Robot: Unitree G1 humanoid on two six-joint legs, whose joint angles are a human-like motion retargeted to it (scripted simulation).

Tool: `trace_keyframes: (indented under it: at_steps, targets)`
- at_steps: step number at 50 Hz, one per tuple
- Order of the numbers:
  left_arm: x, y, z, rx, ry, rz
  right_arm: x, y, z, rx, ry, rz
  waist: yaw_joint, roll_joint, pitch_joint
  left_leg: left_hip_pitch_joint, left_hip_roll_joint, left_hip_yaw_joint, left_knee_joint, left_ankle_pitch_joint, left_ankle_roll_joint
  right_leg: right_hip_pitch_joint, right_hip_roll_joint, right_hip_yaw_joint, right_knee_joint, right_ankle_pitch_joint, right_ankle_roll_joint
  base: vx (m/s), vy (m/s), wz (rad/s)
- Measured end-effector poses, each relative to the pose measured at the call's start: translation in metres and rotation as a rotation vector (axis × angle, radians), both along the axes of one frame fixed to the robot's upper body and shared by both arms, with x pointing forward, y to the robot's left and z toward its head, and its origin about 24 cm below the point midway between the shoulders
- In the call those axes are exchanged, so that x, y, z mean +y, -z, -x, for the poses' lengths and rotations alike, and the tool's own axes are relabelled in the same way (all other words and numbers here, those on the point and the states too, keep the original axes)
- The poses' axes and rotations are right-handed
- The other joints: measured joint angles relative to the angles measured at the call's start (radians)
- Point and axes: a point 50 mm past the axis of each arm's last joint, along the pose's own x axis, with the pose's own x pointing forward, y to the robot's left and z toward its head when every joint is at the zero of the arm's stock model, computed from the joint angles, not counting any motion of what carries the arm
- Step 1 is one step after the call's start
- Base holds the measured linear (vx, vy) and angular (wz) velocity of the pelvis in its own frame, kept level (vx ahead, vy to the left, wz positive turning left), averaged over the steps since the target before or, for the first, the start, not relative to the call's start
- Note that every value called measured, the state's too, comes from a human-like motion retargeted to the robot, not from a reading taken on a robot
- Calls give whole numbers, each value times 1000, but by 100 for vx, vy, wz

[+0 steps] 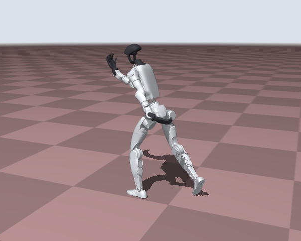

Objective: Kungfu

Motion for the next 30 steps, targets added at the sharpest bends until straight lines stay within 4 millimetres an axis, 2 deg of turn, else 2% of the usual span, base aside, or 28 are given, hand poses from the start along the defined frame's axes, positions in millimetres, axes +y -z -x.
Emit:
trace_keyframes:
  at_steps: [3,7,10,13,16,18,20,22,25,28,30]
  targets:
    - [7,2,-13,-29,43,4,-4,9,-4,45,30,-8,-73,34,-7,71,-33,-18,-97,35,0,-68,83,-2,97,-156,0,50,-8,169]
    - [11,4,-22,-69,91,5,-12,18,-9,87,101,0,-119,39,0,211,-103,11,-240,74,27,-152,123,53,150,-301,0,43,10,134]
    - [8,5,-20,-73,89,14,-14,23,-12,113,114,6,-156,43,8,320,-179,31,-337,96,69,-205,111,117,124,-364,0,45,26,125]
    - [-4,5,-8,-56,62,26,-13,32,-15,144,100,15,-216,50,15,438,-285,47,-436,116,130,-238,38,186,56,-432,-13,41,32,131]
    - [-10,5,-1,-48,47,26,-15,39,-17,172,125,19,-263,57,33,527,-332,24,-470,106,142,-236,15,229,-90,-462,-116,36,-10,123]
    - [-13,4,4,-36,46,37,-17,44,-18,193,159,28,-294,59,56,583,-365,-7,-460,89,144,-200,-12,246,-219,-392,-223,35,-15,126]
    - [-15,2,10,-11,52,57,-19,49,-21,220,189,39,-315,69,63,610,-375,-39,-412,62,125,-146,-13,231,-286,-372,-319,37,-20,98]
    - [-12,-1,16,26,82,57,-26,56,-23,247,216,37,-279,47,42,569,-396,-22,-304,47,91,-110,-78,113,-253,-432,-307,40,-27,16]
    - [-18,-1,24,24,91,43,-39,65,-25,269,246,30,-200,17,24,533,-374,116,-183,115,23,-66,-88,85,-277,-450,-325,30,-17,-44]
    - [-34,-1,30,36,29,84,-36,68,-25,286,257,24,-237,34,34,524,-310,277,-74,198,-87,-18,-71,65,-293,-461,-336,20,-10,23]
    - [-40,-5,37,97,24,128,-32,69,-26,303,264,24,-263,29,26,487,-282,373,24,234,-119,7,-72,61,-304,-474,-343,30,-17,42]
